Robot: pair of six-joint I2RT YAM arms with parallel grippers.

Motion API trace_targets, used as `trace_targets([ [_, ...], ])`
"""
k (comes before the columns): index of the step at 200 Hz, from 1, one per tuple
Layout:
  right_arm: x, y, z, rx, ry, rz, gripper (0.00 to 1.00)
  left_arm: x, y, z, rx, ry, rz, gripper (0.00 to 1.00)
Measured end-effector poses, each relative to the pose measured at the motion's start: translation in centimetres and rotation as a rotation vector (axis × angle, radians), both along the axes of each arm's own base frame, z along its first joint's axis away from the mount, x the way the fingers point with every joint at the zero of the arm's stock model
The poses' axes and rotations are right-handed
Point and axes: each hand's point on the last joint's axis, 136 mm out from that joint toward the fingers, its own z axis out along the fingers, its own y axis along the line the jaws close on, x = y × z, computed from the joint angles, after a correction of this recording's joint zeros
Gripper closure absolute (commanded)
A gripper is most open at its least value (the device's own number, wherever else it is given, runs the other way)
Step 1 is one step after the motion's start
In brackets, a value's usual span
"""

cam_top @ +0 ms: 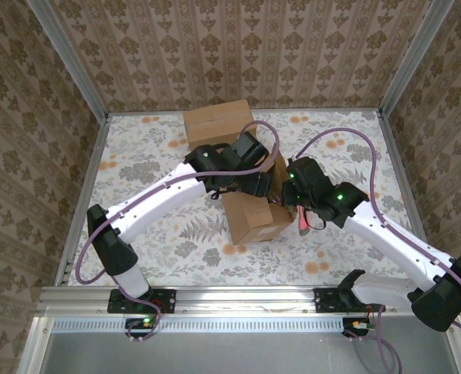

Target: Unpack the express box

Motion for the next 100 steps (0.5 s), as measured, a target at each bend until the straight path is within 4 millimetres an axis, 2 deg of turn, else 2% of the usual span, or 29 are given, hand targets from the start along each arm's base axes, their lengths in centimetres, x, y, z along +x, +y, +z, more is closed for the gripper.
trace_targets([
  [13,0.0,0.1,-0.1,0.0,0.002,0.001,1.0,0.2,-0.3,-0.3,0.005,0.0,0.015,0.0],
  [62,0.0,0.4,-0.1,0.016,0.005,-0.004,1.0,1.9,-0.3,-3.5,0.094,-0.004,0.1,0.0],
  [100,0.0,0.8,0.0,0.033,0.0,0.004,1.0,2.7,0.3,-3.5,0.114,-0.042,0.155,0.0],
])
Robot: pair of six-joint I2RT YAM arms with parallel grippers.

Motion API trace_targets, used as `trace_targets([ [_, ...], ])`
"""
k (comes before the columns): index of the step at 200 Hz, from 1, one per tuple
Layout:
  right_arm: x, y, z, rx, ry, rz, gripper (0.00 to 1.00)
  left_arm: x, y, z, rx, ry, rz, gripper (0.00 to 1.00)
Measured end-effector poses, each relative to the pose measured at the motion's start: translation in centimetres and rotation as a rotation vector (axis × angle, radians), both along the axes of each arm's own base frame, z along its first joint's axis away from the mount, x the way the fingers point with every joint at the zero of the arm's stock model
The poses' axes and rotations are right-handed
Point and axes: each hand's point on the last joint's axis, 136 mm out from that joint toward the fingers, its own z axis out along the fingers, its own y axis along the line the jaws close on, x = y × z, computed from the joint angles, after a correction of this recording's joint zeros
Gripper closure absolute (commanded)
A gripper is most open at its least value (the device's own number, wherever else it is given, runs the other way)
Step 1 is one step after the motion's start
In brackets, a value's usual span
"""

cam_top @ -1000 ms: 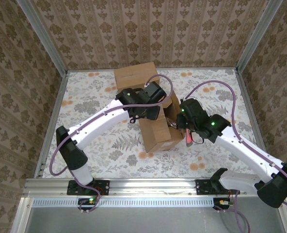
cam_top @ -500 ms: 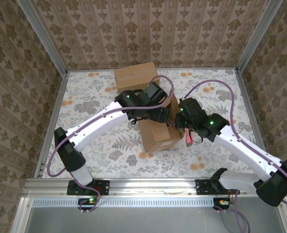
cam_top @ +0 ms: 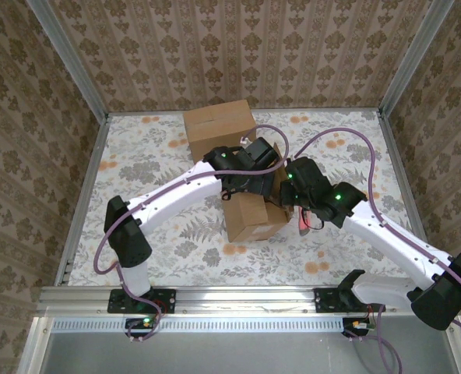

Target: Unpack the express box

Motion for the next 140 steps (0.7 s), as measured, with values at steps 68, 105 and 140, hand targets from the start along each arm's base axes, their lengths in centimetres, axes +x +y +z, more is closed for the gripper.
trace_targets([
  [68,-0.1,0.3,-0.1,0.012,0.004,0.008,1.0,0.9,-0.3,-1.1,0.147,-0.071,0.042,0.0],
  [105,-0.1,0.7,0.0,0.022,-0.003,0.018,1.0,0.5,1.0,-0.8,0.238,-0.11,0.066,0.0],
  [140,-0.1,1.2,0.2,0.034,-0.008,0.031,1.0,0.8,2.2,0.3,0.326,-0.169,0.091,0.0],
])
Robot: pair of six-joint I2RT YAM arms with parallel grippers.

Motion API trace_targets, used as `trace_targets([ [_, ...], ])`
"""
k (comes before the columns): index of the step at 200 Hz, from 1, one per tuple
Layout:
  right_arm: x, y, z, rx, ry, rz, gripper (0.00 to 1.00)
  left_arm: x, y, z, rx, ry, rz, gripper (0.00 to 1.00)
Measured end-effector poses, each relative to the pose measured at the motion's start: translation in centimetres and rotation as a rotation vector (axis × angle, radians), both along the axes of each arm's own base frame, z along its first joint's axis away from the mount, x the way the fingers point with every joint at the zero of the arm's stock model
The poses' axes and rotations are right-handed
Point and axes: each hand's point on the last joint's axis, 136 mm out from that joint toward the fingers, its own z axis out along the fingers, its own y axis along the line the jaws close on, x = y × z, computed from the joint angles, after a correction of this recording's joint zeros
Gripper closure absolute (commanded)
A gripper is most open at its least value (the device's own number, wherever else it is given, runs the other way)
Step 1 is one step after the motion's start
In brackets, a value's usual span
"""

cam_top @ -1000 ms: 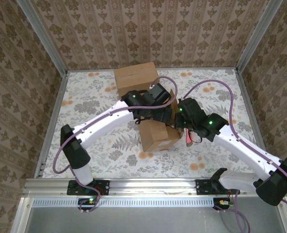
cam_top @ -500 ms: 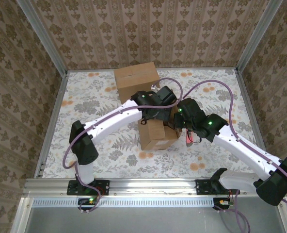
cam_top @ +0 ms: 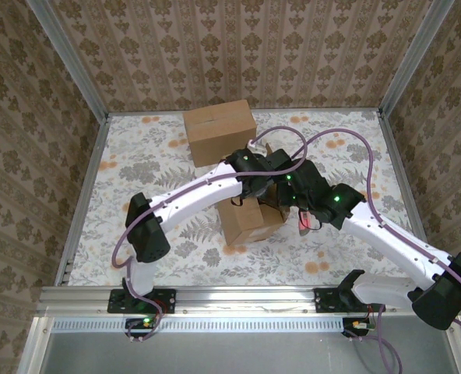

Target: Unpack the express box

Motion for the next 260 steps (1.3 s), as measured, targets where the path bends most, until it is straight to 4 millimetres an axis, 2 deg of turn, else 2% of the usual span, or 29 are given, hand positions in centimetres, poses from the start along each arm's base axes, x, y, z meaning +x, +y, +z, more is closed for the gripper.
trace_targets([
  [44,0.0,-0.3,0.1,0.005,-0.001,-0.019,1.0,0.9,0.8,1.9,0.09,-0.073,0.027,0.03],
  [84,-0.1,-0.3,0.2,0.006,-0.004,-0.019,1.0,0.7,1.8,2.7,0.129,-0.088,0.047,0.15],
  [97,-0.1,-0.3,0.2,0.005,-0.001,-0.018,1.0,0.6,1.9,2.7,0.129,-0.09,0.055,0.23],
  [128,-0.2,-0.3,0.1,0.002,0.001,-0.019,1.0,0.4,2.4,2.6,0.113,-0.093,0.076,0.53],
  [165,-0.1,-0.9,0.0,-0.011,0.007,-0.038,1.0,-0.7,5.0,3.0,0.163,-0.09,0.083,0.75],
  [183,0.1,-1.2,-0.1,-0.011,0.01,-0.048,1.0,-1.7,5.7,3.1,0.161,-0.087,0.074,0.77],
  [209,0.1,-1.1,-0.1,-0.008,0.012,-0.045,1.0,-3.4,5.7,2.9,0.155,-0.093,0.037,0.77],
  [260,0.0,-0.2,0.2,0.026,0.013,-0.007,1.0,-4.2,6.7,2.2,0.034,-0.093,-0.003,0.75],
])
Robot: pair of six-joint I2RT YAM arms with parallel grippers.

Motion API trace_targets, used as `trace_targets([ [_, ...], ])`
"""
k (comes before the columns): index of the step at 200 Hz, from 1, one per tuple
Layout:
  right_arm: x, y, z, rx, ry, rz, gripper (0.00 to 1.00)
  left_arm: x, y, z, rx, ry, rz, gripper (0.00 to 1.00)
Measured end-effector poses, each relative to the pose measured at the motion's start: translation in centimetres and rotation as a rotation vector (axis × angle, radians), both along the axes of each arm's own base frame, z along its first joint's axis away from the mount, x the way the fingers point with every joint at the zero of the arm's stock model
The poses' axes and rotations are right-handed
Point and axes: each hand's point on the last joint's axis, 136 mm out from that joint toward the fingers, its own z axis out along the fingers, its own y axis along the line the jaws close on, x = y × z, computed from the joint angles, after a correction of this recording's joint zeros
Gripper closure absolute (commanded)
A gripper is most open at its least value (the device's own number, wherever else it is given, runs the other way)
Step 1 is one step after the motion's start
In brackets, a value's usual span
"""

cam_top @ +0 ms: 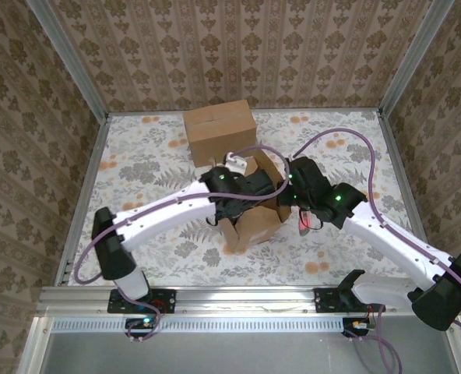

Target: Unpack the express box

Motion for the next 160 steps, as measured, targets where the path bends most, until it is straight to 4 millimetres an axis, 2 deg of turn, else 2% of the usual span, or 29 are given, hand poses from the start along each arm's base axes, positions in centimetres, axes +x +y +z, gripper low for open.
trace_targets([
  [44,-0.6,1.3,0.3,0.023,0.004,0.123,1.0,-1.2,0.8,-1.2,-0.294,0.043,-0.081,0.73],
  [88,-0.9,2.3,0.7,0.076,0.014,0.252,1.0,-3.2,1.5,-0.7,-0.54,0.043,-0.192,0.64],
  [114,-1.0,2.8,1.2,0.143,0.021,0.304,1.0,-3.9,1.2,-0.4,-0.62,0.042,-0.257,0.49],
  [130,-1.1,3.3,1.4,0.17,0.026,0.341,1.0,-4.3,0.9,-0.2,-0.647,0.043,-0.295,0.35],
  [160,-1.2,4.0,0.5,0.189,0.066,0.394,1.0,-4.8,0.4,0.9,-0.674,0.034,-0.356,0.11],
])
